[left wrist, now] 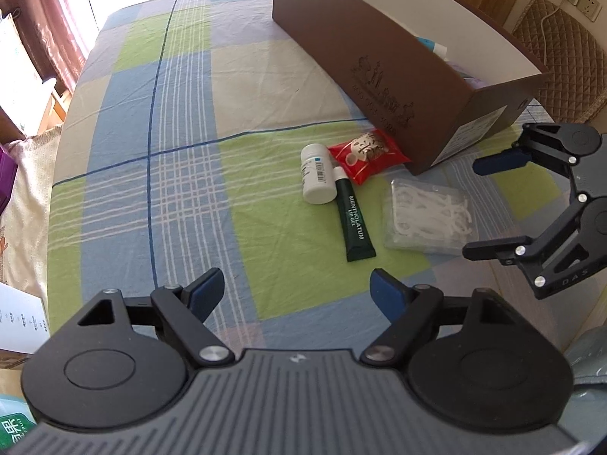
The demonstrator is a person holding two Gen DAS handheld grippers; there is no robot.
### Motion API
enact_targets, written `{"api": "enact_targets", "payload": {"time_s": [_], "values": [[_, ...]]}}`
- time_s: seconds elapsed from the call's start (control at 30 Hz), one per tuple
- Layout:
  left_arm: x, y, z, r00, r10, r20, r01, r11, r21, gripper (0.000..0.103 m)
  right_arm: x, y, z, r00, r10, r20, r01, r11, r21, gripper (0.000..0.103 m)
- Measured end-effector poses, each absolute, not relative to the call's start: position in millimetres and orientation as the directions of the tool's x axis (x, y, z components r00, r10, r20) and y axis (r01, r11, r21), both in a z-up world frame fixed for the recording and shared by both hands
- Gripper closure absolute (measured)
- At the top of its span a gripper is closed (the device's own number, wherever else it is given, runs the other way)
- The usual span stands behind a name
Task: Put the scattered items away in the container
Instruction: 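Grasp the floss-pick box with the right gripper while the left gripper grasps the green lip-gel tube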
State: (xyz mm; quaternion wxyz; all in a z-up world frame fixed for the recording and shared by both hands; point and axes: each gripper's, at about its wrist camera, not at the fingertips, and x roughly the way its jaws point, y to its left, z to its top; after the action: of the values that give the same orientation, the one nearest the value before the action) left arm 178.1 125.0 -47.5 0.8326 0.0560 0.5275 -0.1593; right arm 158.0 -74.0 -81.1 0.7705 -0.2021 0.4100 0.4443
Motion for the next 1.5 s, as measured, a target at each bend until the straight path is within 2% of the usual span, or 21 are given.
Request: {"api": "enact_targets", "payload": {"time_s": [0.03, 0.2, 0.23, 0.6, 0.73, 0.87, 1.03, 1.33, 1.43, 1.5], "values": [[178.5, 125.8, -48.6, 0.390, -0.206, -0.897, 0.321, 0.944, -0.077, 0.024, 159.2, -70.6, -83.9, 0.258, 0.519, -0.815, -0.859, 0.510, 0.053, 0.033], [180.6, 126.0, -53.0, 0.379, -0.208, -0.902, 0.314, 0.945, -0.087, 0.025, 162.4, -62.5, -96.6, 0.244, 0.511, -0.824, -0.873, 0.486, 0.043, 0.034], [181.0, 125.2, -53.5, 0.378, -0.211, -0.902, 0.315, 0.945, -0.089, 0.026, 162.6, -61.9, -98.5, 0.244, 0.510, -0.825, -0.874, 0.484, 0.040, 0.042], [188.9, 104.4, -61.7, 0.383, -0.239, -0.892, 0.324, 0.939, -0.112, 0.040, 160.7, -109.8, -96.3, 0.299, 0.435, -0.849, -0.802, 0.596, 0.023, 0.043], [195.6, 88.3, -68.2, 0.390, -0.259, -0.883, 0.334, 0.934, -0.126, 0.053, 162.4, -135.3, -93.8, 0.322, 0.410, -0.853, -0.753, 0.657, 0.032, 0.043], [207.9, 73.0, -81.8, 0.393, -0.254, -0.884, 0.324, 0.938, -0.126, 0.074, 161.6, -147.0, -92.2, 0.333, 0.391, -0.858, -0.719, 0.694, 0.037, 0.043], [212.3, 63.7, -86.9, 0.424, -0.242, -0.873, 0.324, 0.940, -0.103, 0.087, 156.3, -148.6, -94.3, 0.345, 0.378, -0.859, -0.708, 0.706, 0.026, 0.043], [174.4, 66.7, -85.1, 0.337, -0.285, -0.898, 0.434, 0.893, -0.120, 0.087, 153.9, -150.9, -92.0, 0.334, 0.381, -0.862, -0.694, 0.718, 0.048, 0.043], [174.9, 68.2, -84.9, 0.343, -0.277, -0.898, 0.405, 0.906, -0.125, 0.075, 156.1, -148.5, -92.7, 0.334, 0.383, -0.861, -0.684, 0.727, 0.058, 0.043], [178.3, 66.4, -85.1, 0.354, -0.271, -0.895, 0.390, 0.913, -0.122, 0.074, 159.0, -144.7, -93.7, 0.340, 0.380, -0.860, -0.677, 0.734, 0.056, 0.043]]}}
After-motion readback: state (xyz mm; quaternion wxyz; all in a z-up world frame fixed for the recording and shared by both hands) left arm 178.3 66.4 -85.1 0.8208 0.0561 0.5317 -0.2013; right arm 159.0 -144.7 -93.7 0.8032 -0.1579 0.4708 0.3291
